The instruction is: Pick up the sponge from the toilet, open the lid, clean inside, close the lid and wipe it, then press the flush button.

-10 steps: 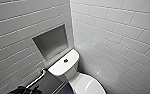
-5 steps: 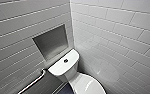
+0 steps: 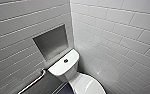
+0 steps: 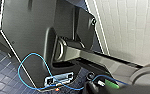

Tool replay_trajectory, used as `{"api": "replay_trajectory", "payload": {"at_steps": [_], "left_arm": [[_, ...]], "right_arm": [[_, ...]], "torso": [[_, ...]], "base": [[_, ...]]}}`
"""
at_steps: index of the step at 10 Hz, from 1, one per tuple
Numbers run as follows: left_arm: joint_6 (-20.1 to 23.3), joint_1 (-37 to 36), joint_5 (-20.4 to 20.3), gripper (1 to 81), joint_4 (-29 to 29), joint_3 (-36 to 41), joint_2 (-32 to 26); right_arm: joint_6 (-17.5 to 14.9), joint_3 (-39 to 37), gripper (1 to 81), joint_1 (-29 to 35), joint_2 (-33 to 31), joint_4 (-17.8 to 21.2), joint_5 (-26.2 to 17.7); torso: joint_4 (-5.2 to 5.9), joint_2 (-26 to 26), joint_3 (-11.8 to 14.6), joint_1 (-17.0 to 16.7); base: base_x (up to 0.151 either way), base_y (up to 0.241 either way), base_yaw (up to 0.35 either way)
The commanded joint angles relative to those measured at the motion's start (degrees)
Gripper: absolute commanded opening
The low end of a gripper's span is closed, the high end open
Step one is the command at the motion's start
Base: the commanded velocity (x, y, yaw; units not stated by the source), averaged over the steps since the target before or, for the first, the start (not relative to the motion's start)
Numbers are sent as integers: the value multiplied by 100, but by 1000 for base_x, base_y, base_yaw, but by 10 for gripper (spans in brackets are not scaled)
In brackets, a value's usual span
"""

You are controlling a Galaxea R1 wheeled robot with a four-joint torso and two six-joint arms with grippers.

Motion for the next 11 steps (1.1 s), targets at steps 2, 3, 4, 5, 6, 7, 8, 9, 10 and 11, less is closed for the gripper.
{"api": "replay_trajectory", "payload": {"at_steps": [2, 3, 4, 5, 6, 7, 8, 9, 10, 11], "left_arm": [[244, 488, -1317, 10, -118, -79, 619], [244, 541, -1546, 10, -83, -70, 715], [236, 567, -1572, 10, -92, -70, 751], [227, 585, -1668, 10, -92, -69, 776], [227, 637, -1930, 10, -92, -61, 864], [227, 699, -2465, 10, -83, -61, 1004], [235, 752, -3012, 10, -74, -53, 1146], [235, 787, -3408, 10, -74, -35, 1251], [227, 804, -3532, 10, -74, 9, 1260], [227, 822, -3541, 10, -83, 44, 1269]], "right_arm": [[19, -47, 10, -78, 41, -104, -419], [19, -64, 10, -87, 50, -104, -419], [28, -64, 10, -96, 59, -95, -419], [28, -64, 10, -96, 59, -95, -419], [28, -64, 10, -79, 59, -95, -419], [28, -64, 10, -78, 68, -95, -419], [19, -64, 10, -69, 76, -104, -419], [19, -64, 10, -52, 76, -104, -419], [19, -65, 10, -34, 76, -104, -419], [10, -73, 10, -25, 94, -104, -436]], "torso": [[0, 0, 2, 0], [0, 0, 477, 0], [0, 0, 585, 0], [0, 0, 653, 0], [0, 0, 805, 0], [0, 0, 993, -2], [0, -2, 1050, -2], [0, -5, 1364, -7], [2, -5, 1016, -9], [0, -7, 1202, -11]], "base": [[0, 0, 0], [0, 0, 0], [0, 0, 0], [0, 0, 0], [0, 0, 0], [0, 0, 0], [0, 0, 0], [0, 0, 0], [0, 0, 0], [0, 0, 0]]}}
